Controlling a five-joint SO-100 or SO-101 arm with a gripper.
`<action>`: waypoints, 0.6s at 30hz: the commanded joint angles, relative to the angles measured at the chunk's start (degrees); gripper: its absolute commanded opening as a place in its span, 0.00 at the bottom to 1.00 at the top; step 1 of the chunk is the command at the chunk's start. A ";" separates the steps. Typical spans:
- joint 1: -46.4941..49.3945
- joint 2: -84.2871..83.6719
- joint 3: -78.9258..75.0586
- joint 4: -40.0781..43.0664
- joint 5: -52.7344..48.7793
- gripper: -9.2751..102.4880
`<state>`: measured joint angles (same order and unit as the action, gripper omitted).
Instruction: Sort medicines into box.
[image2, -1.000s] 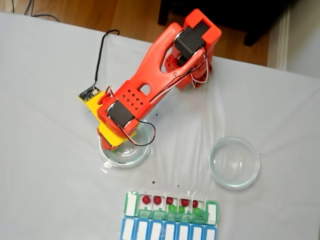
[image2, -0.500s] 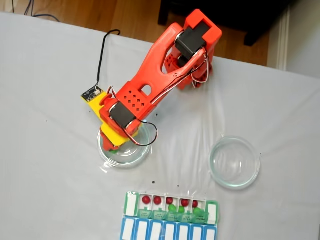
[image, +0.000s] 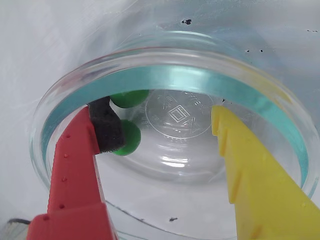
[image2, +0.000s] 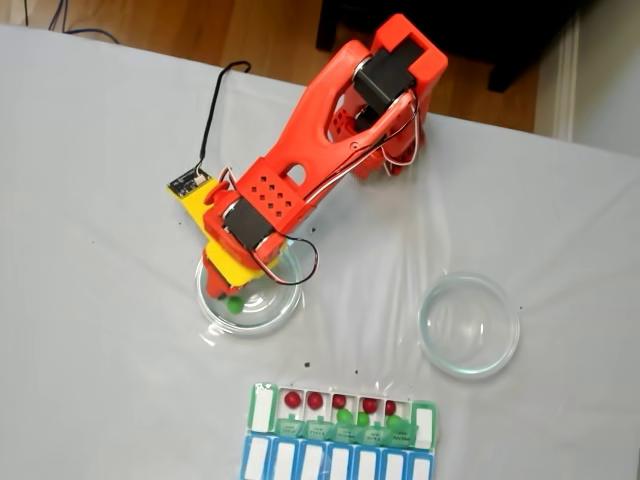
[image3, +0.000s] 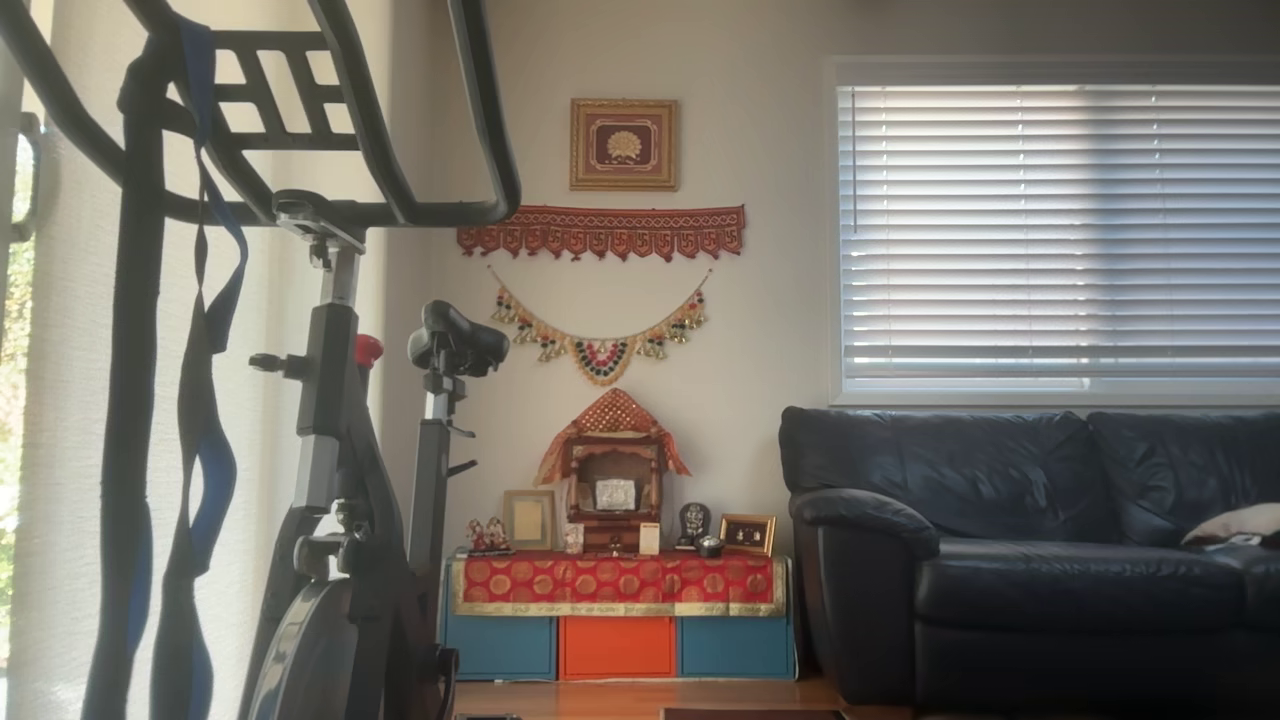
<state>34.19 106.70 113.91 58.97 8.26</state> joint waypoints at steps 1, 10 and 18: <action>0.18 5.80 -0.88 -0.79 -0.35 0.38; -1.58 6.42 -0.35 -2.55 0.18 0.39; -5.45 15.12 8.88 -9.93 -3.78 0.36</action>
<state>30.06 114.35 122.43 51.59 5.80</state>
